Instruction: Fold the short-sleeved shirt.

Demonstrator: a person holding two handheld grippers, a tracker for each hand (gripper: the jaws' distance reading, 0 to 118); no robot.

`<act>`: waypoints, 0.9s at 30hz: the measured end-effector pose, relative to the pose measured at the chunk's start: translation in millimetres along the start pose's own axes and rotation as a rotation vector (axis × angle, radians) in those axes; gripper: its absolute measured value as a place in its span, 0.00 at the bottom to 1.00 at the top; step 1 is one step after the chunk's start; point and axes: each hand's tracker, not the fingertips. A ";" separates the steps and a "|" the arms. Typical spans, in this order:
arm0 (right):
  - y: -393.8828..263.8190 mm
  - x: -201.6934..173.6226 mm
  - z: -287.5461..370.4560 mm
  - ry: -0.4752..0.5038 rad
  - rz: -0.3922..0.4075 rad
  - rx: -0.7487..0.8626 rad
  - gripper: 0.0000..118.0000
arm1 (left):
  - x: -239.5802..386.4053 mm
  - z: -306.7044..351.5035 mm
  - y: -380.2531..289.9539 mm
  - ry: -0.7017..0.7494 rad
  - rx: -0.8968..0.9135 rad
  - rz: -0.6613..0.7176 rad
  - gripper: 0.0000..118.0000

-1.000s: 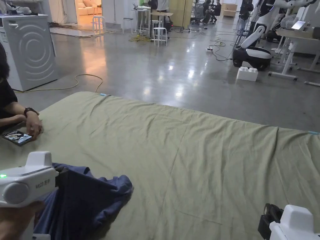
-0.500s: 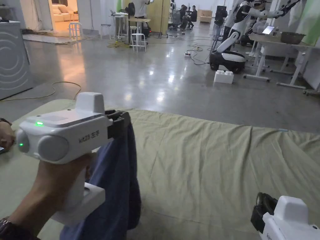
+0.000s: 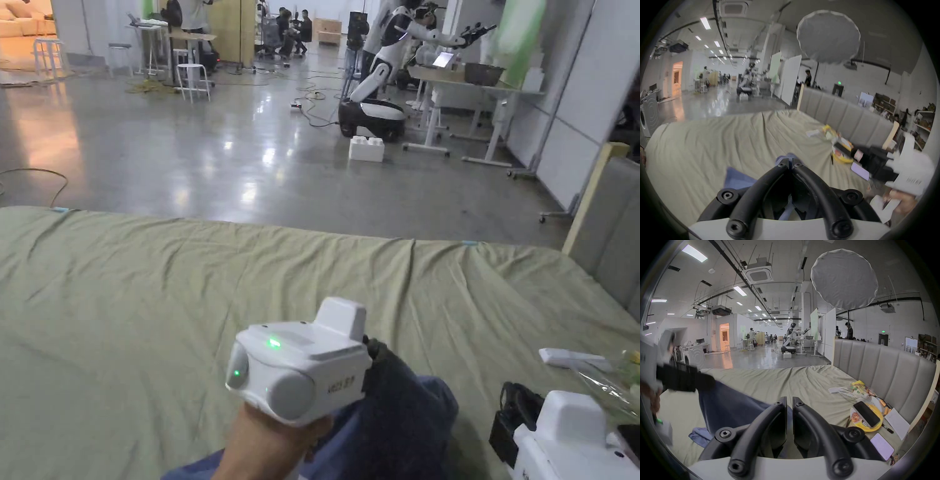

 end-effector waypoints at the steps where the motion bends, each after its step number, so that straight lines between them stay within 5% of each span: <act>1: -2.7 4.1 0.7 -0.008 -0.003 -0.008 0.06 | 6.6 -7.6 -10.5 -0.017 -0.044 -0.002 0.06; 5: -11.2 14.6 1.8 -0.027 -0.015 -0.038 0.06 | 13.6 -17.7 -41.0 -0.007 -0.083 0.001 0.62; 12: -13.8 4.1 -2.7 -0.009 -0.020 -0.056 0.06 | -13.1 14.2 -44.0 0.143 -0.015 0.020 0.66; 19: 1.3 -36.7 -5.3 0.022 0.015 0.032 0.06 | -50.2 80.6 -43.9 0.355 0.185 0.049 0.59; 23: 10.1 -60.9 -7.8 0.034 0.020 0.077 0.06 | -65.2 116.5 -48.9 0.455 0.265 0.023 0.10; 27: 16.9 -79.6 -7.3 0.045 0.038 0.130 0.06 | -78.7 139.3 -58.0 0.521 0.249 0.000 0.04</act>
